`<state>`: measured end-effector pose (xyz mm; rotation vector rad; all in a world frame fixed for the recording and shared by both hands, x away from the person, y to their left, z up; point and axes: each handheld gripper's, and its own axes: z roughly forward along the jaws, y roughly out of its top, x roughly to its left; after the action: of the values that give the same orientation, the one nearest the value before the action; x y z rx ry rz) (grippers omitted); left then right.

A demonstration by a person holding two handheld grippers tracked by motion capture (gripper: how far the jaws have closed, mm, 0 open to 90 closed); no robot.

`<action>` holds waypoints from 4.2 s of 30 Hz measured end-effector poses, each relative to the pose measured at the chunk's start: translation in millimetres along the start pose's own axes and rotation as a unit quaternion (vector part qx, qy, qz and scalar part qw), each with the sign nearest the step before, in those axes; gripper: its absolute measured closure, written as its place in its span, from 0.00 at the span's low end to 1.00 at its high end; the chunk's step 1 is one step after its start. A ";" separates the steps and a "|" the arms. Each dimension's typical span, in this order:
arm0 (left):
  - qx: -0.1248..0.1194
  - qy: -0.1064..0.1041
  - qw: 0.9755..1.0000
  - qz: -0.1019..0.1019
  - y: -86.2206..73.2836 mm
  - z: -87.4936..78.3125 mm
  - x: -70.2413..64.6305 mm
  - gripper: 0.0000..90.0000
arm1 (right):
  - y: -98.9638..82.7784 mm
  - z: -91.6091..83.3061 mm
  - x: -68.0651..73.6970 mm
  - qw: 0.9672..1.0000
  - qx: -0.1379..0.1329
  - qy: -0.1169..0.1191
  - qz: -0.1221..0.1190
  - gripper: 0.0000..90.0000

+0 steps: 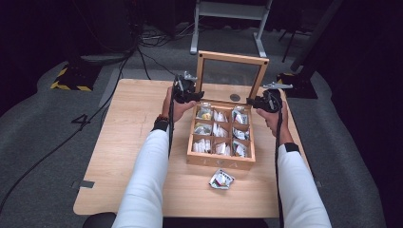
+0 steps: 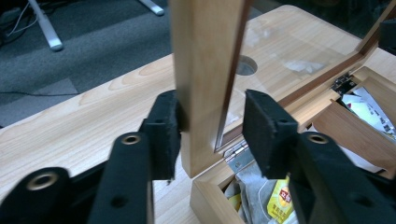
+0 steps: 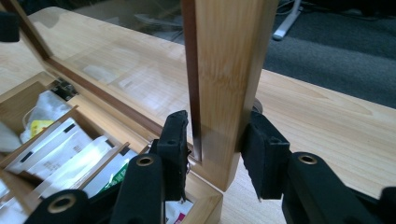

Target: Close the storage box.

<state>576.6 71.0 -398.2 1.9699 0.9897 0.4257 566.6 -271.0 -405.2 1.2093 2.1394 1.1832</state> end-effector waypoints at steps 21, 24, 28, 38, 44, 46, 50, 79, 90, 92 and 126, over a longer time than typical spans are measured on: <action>-0.031 -0.042 0.998 0.018 -8.7 -24.3 -5.7 0.59 | -4.2 -30.0 14.5 0.998 -0.050 0.017 -0.036 0.62; -0.030 -0.037 0.999 0.015 -10.6 -27.9 -8.2 0.58 | -5.7 -33.2 15.9 0.998 -0.048 0.019 -0.040 0.61; -0.048 -0.049 0.998 0.002 -12.6 -34.0 -6.7 0.61 | -9.7 -40.1 12.9 0.997 -0.064 0.027 -0.014 0.64; -0.049 -0.049 0.998 0.008 -19.4 -38.1 -11.7 0.60 | -13.5 -43.0 18.6 0.998 -0.059 0.026 -0.016 0.61; -0.044 -0.045 0.998 0.022 -24.9 -41.6 -16.4 0.59 | -19.8 -45.4 21.4 0.997 -0.063 0.030 -0.018 0.60; -0.044 -0.043 0.998 0.024 -27.2 -42.8 -18.7 0.59 | -21.2 -46.4 22.9 0.998 -0.060 0.031 -0.020 0.58; -0.042 -0.042 0.998 0.031 -29.7 -45.7 -22.4 0.58 | -24.0 -47.9 26.7 0.998 -0.056 0.028 -0.029 0.57; -0.053 -0.059 0.995 0.053 -43.9 -67.7 -32.6 0.58 | -37.4 -71.1 41.4 0.996 -0.068 0.032 -0.047 0.58; -0.050 -0.061 0.995 0.060 -52.3 -70.0 -35.3 0.57 | -45.8 -75.1 43.0 0.996 -0.064 0.041 -0.045 0.58; -0.051 -0.064 0.995 0.057 -54.1 -70.7 -35.2 0.58 | -47.4 -76.0 42.9 0.996 -0.063 0.047 -0.038 0.59; -0.056 -0.077 0.993 0.071 -75.1 -84.8 -44.3 0.59 | -66.8 -93.3 52.9 0.994 -0.066 0.058 -0.061 0.62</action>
<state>460.7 106.3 -408.6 1.9463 0.7173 0.3933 441.4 -288.2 -406.1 0.9619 2.1457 1.3465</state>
